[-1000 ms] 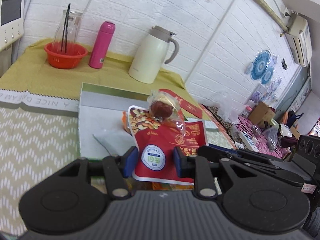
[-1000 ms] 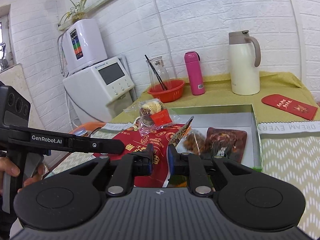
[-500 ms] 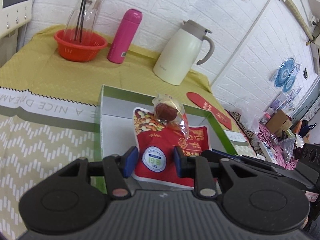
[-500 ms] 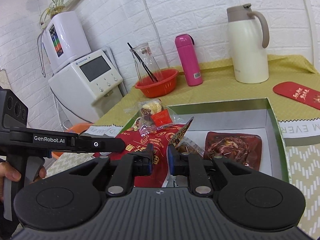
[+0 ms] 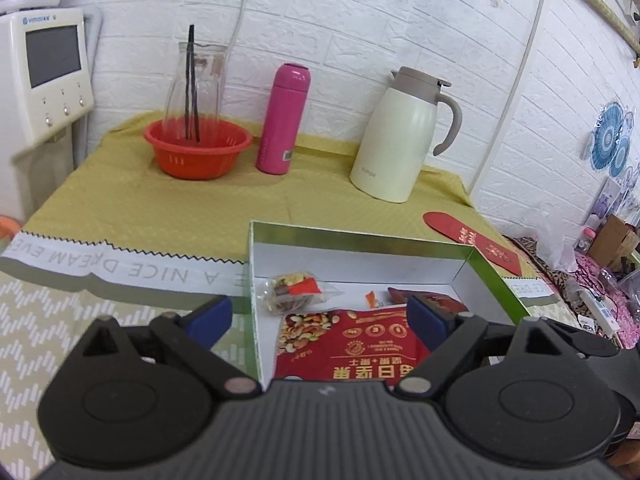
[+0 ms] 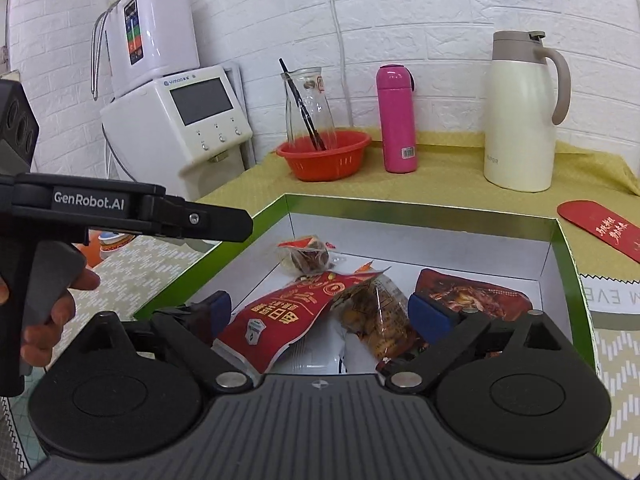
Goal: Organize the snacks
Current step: 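Move the left gripper back over the snack pile, then grasp the orange chip bag with the left gripper while the right gripper grasps the white red-printed packet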
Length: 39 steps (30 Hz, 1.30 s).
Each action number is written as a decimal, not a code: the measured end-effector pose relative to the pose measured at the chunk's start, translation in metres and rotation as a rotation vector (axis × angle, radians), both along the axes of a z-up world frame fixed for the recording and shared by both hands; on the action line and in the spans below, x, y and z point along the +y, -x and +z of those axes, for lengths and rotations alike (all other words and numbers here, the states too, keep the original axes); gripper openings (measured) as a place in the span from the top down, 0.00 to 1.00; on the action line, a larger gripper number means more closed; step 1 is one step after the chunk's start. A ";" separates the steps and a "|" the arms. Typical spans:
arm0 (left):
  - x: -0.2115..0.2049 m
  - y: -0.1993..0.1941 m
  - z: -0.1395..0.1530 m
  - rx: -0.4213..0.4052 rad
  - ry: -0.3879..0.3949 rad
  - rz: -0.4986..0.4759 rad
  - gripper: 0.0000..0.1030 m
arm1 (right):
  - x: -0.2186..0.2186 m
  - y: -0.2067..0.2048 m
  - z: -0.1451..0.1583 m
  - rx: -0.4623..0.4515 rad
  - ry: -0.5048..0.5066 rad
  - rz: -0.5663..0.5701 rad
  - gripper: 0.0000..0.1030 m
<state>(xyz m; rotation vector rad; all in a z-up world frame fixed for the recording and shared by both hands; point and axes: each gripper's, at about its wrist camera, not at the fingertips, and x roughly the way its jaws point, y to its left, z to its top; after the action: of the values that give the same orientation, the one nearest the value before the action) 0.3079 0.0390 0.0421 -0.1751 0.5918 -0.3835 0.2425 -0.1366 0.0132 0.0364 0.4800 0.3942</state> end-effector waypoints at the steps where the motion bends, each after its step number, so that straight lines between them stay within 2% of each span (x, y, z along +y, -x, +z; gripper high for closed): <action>1: 0.000 0.003 0.001 0.001 -0.004 0.005 0.14 | 0.000 0.002 0.002 0.002 0.001 0.003 0.00; 9: -0.003 0.038 0.022 -0.041 -0.071 0.063 0.14 | 0.002 0.034 0.024 -0.046 0.006 0.014 0.00; 15: -0.002 0.079 0.035 -0.066 -0.056 0.073 0.14 | 0.006 0.067 0.038 -0.063 0.018 0.032 0.00; 20: -0.002 0.122 0.039 -0.083 -0.074 0.066 0.14 | -0.002 0.098 0.042 -0.059 -0.028 0.033 0.00; 26: 0.002 0.164 0.017 -0.034 -0.049 0.010 0.14 | -0.008 0.129 0.029 -0.036 -0.025 0.030 0.00; 29: 0.001 0.183 -0.002 0.013 -0.071 -0.023 0.14 | -0.013 0.145 0.013 -0.001 -0.010 0.023 0.00; 32: -0.002 0.201 -0.023 0.068 -0.050 -0.073 0.14 | -0.021 0.159 -0.006 0.024 0.017 0.021 0.00; 36: -0.013 0.211 -0.041 0.128 -0.009 -0.115 0.14 | -0.030 0.160 -0.027 0.103 0.024 0.008 0.00; 39: -0.025 0.208 -0.043 0.134 -0.006 -0.148 0.14 | -0.029 0.154 -0.035 0.111 0.077 -0.013 0.00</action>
<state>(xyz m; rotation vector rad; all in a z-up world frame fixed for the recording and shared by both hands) 0.0997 0.0137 -0.0012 -0.1522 0.7402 -0.5164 0.0887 -0.1659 -0.0219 -0.0134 0.6044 0.3615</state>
